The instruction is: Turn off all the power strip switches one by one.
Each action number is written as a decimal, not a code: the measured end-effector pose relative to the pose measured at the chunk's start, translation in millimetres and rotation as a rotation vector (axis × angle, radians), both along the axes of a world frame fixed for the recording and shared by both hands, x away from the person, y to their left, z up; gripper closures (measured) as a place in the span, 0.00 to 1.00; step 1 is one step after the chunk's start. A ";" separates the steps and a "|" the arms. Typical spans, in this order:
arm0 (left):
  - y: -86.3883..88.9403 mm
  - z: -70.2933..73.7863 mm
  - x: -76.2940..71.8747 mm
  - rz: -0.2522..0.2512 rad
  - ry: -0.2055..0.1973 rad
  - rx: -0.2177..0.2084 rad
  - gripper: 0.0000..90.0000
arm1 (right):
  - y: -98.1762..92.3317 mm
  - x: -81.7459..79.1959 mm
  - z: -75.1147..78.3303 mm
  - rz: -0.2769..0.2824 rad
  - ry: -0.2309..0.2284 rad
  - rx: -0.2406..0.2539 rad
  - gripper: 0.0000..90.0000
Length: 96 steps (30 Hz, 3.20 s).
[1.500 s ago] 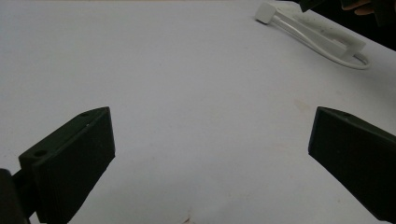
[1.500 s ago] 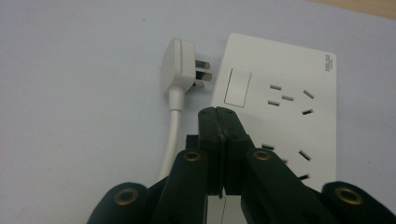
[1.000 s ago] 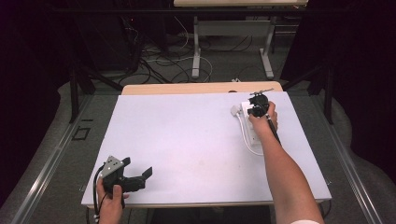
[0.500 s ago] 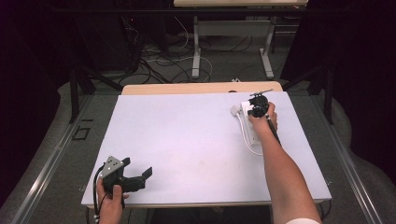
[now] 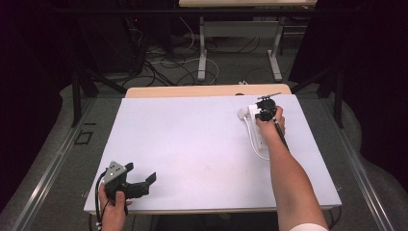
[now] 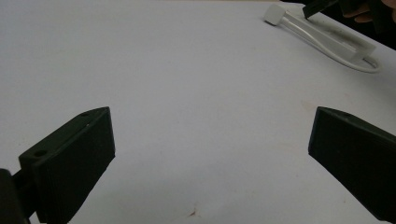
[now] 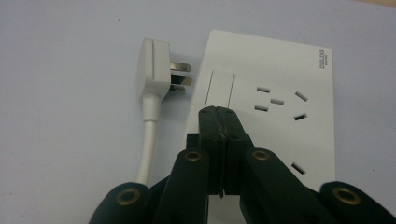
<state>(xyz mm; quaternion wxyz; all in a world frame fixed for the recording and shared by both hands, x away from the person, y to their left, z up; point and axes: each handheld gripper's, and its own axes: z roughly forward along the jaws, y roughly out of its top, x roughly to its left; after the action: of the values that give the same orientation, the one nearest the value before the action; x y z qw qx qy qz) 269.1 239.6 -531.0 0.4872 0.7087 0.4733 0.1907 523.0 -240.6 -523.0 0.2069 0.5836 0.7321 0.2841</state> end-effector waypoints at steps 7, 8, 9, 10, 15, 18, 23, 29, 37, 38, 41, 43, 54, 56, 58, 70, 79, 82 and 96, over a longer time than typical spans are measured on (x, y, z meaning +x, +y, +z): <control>0.1 0.3 -0.3 -0.008 0.001 0.007 0.00 | 3.0 -1.6 -1.4 -0.004 -0.013 -0.026 1.00; 0.0 0.3 -0.3 -0.008 0.001 0.007 0.00 | 3.7 -1.8 -1.9 -0.005 -0.016 -0.027 1.00; 0.0 0.3 -0.4 -0.009 0.001 0.008 0.00 | 3.5 -1.9 -2.8 -0.004 -0.018 -0.034 1.00; 0.0 0.3 -0.4 -0.009 0.001 0.008 0.00 | 3.3 -1.7 -4.4 0.002 -0.022 -0.026 1.00; -0.4 0.2 0.2 -0.012 0.004 0.007 0.00 | 2.2 -1.2 -4.8 0.004 -0.027 -0.007 1.00; -0.8 0.1 0.5 -0.014 0.003 0.008 0.00 | 1.5 -1.2 -4.9 0.005 -0.027 -0.006 1.00; -1.6 0.1 0.6 -0.019 0.001 0.011 0.00 | -0.2 -0.5 -4.7 0.015 -0.027 0.001 1.00; -1.9 -0.3 1.0 -0.019 0.007 0.010 0.00 | 0.4 -0.5 -4.8 0.008 -0.027 0.013 1.00; -2.5 -1.0 1.6 -0.022 0.007 0.012 0.00 | -0.4 -0.6 -4.5 0.018 -0.027 -0.007 1.00; -2.4 -1.1 1.6 -0.020 0.007 0.011 0.00 | -0.5 -0.5 -4.5 0.024 -0.028 -0.009 1.00; -2.1 -1.1 1.8 -0.019 0.007 0.012 0.00 | -1.2 0.0 -4.4 0.039 -0.028 0.000 1.00; -2.2 -1.2 2.0 -0.019 0.006 0.012 0.00 | -0.9 -0.2 -3.9 0.044 -0.024 0.002 1.00; -2.3 -2.1 2.0 -0.004 0.007 -0.008 0.00 | -2.1 3.7 -1.6 0.055 -0.068 0.021 1.00; -1.1 -1.6 1.8 -0.007 0.012 -0.001 0.00 | -2.5 4.4 -0.6 0.058 -0.078 0.029 1.00; -0.6 -1.4 1.7 -0.006 0.013 0.000 0.00 | -2.8 5.7 0.6 0.060 -0.083 0.025 1.00; 0.0 -1.9 1.5 -0.002 0.012 -0.003 0.00 | 0.1 13.2 5.0 0.119 -0.102 -0.026 1.00; -0.2 -2.4 1.1 0.010 0.011 -0.013 0.00 | -1.7 17.5 1.7 0.095 -0.106 -0.008 1.00; -0.3 -2.5 1.0 0.010 0.012 -0.012 0.00 | -3.1 19.5 1.2 0.097 -0.119 -0.006 1.00; -0.1 -3.1 1.0 0.005 0.018 0.003 0.00 | -11.0 24.1 0.4 0.095 -0.159 0.007 1.00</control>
<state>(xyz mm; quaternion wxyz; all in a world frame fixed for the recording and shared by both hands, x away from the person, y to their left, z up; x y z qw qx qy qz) 270.2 239.6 -534.1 0.4812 0.7101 0.4791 0.1861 547.1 -251.6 -522.5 0.2484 0.5247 0.7391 0.3416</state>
